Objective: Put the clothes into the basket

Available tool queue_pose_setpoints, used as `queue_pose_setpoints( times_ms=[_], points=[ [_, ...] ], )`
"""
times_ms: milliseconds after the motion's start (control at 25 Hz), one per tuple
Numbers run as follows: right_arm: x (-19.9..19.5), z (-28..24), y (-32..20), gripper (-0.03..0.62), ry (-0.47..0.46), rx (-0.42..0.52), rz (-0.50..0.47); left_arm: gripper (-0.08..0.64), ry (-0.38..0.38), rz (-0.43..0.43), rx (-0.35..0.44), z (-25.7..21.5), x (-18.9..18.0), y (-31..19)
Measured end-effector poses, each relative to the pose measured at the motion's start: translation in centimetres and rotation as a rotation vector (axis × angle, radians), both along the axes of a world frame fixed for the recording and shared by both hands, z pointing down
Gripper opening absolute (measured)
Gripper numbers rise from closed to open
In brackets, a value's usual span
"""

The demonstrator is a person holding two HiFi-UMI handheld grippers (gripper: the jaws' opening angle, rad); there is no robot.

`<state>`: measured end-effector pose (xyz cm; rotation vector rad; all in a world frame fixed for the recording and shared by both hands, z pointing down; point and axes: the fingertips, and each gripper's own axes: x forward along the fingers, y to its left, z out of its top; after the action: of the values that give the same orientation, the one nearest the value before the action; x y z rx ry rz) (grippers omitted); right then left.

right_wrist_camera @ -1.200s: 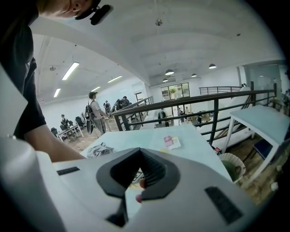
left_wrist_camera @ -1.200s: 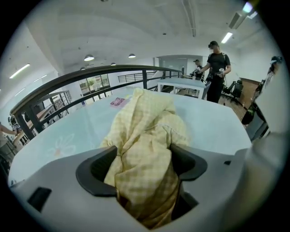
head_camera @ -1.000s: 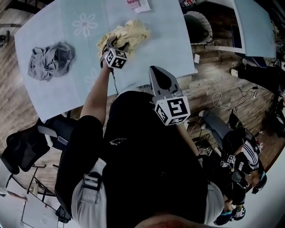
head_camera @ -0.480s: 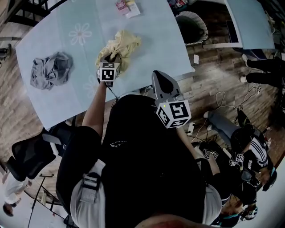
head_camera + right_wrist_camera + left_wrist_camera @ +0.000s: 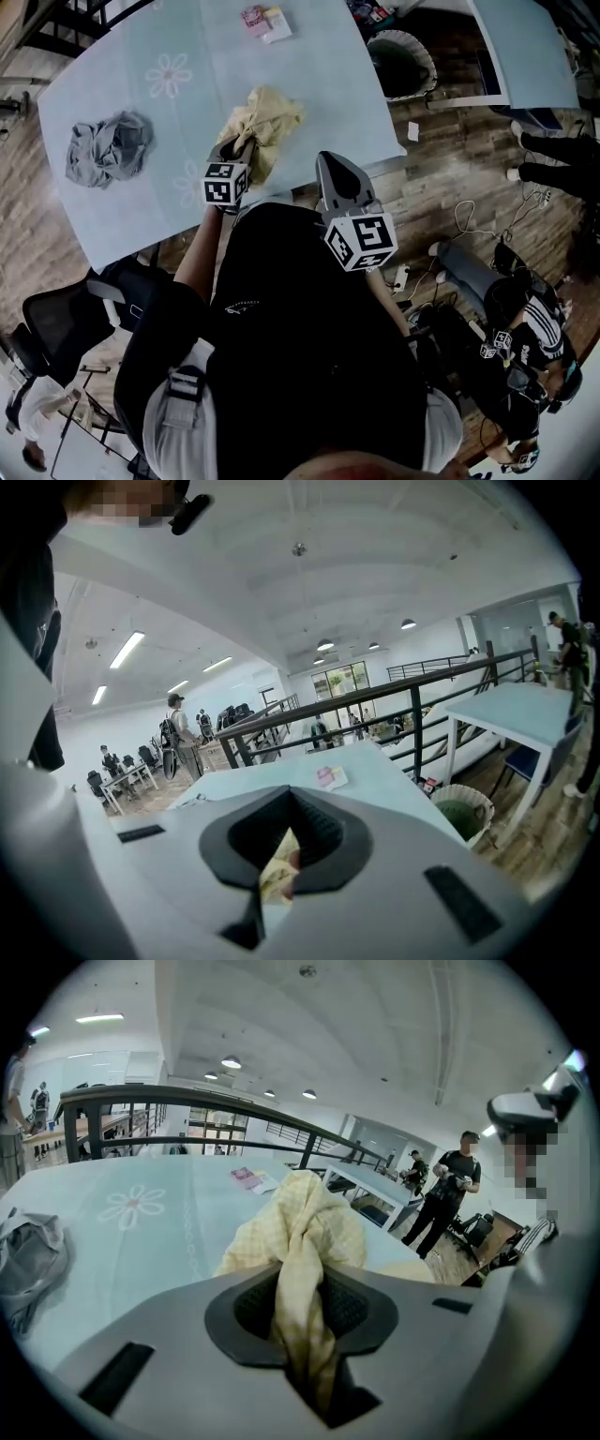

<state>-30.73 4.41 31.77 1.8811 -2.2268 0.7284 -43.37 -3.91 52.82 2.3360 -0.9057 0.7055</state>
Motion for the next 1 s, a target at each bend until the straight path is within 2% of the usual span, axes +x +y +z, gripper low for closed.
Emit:
queue_pose_setpoints(
  times_ms=[400, 640, 800, 1000],
  points=[
    [2.8, -1.3, 1.7, 0.009, -0.010, 0.060, -0.013, 0.086, 0.167, -0.061, 0.172, -9.3, 4.4, -1.0],
    [6.5, -1.8, 3.2, 0.009, -0.024, 0.074, -0.009, 0.086, 0.232, -0.057, 0.201, -12.8, 8.7, 0.7],
    [9.0, -1.8, 4.9, 0.009, -0.027, 0.071, -0.007, 0.086, 0.240, -0.053, 0.198, -13.1, 11.3, 2.1],
    [14.2, -2.0, 7.4, 0.009, -0.033, 0.079, 0.028, 0.086, 0.239, -0.054, 0.194, -13.2, 15.7, 4.2]
  ],
)
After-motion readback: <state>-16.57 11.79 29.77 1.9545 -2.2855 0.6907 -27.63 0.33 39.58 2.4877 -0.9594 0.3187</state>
